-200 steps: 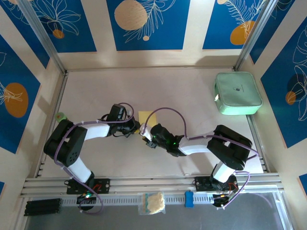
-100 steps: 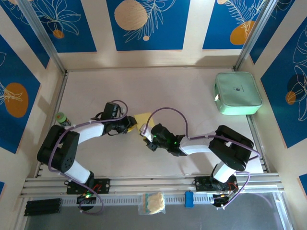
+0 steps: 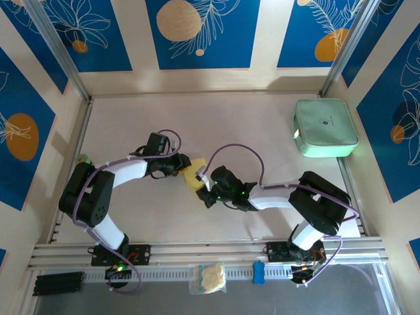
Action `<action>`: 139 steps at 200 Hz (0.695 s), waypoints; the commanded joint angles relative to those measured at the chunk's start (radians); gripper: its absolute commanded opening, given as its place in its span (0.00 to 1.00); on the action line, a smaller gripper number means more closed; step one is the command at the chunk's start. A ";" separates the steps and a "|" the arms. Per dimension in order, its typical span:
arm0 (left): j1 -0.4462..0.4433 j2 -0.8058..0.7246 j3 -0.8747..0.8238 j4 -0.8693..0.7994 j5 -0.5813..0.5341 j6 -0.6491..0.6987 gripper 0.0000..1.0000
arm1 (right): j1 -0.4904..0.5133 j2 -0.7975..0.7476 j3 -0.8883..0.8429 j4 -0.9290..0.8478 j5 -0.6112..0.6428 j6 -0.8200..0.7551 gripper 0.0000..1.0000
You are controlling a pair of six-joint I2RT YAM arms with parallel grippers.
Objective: Fold a paper plane with a square sheet of paper (pick it up from the middle)
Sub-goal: Third fold the triangle at the center of the table.
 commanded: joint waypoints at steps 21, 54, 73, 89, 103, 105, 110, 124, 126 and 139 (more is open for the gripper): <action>-0.020 0.066 0.065 -0.056 0.020 0.069 0.27 | -0.018 0.029 0.010 0.005 -0.089 0.091 0.04; -0.025 0.107 0.073 -0.077 0.018 0.092 0.25 | -0.027 0.041 0.025 -0.002 -0.110 0.110 0.04; -0.030 0.125 0.082 -0.088 0.015 0.109 0.24 | -0.030 0.046 0.033 -0.008 -0.121 0.112 0.03; -0.034 0.138 0.094 -0.108 0.006 0.125 0.23 | -0.032 0.050 0.041 -0.015 -0.126 0.114 0.03; -0.038 0.150 0.104 -0.127 -0.003 0.139 0.22 | -0.036 0.052 0.047 -0.020 -0.131 0.117 0.03; -0.038 0.151 0.105 -0.129 -0.004 0.141 0.22 | -0.037 0.052 0.047 -0.021 -0.131 0.117 0.03; -0.039 0.154 0.108 -0.135 -0.007 0.146 0.22 | -0.038 0.052 0.050 -0.025 -0.129 0.117 0.03; -0.042 0.164 0.119 -0.156 -0.016 0.162 0.21 | -0.043 0.050 0.055 -0.033 -0.127 0.122 0.03; -0.043 0.166 0.120 -0.159 -0.018 0.165 0.21 | -0.044 0.050 0.057 -0.036 -0.127 0.124 0.03; -0.045 0.178 0.131 -0.182 -0.028 0.185 0.20 | -0.055 0.050 0.068 -0.055 -0.133 0.136 0.03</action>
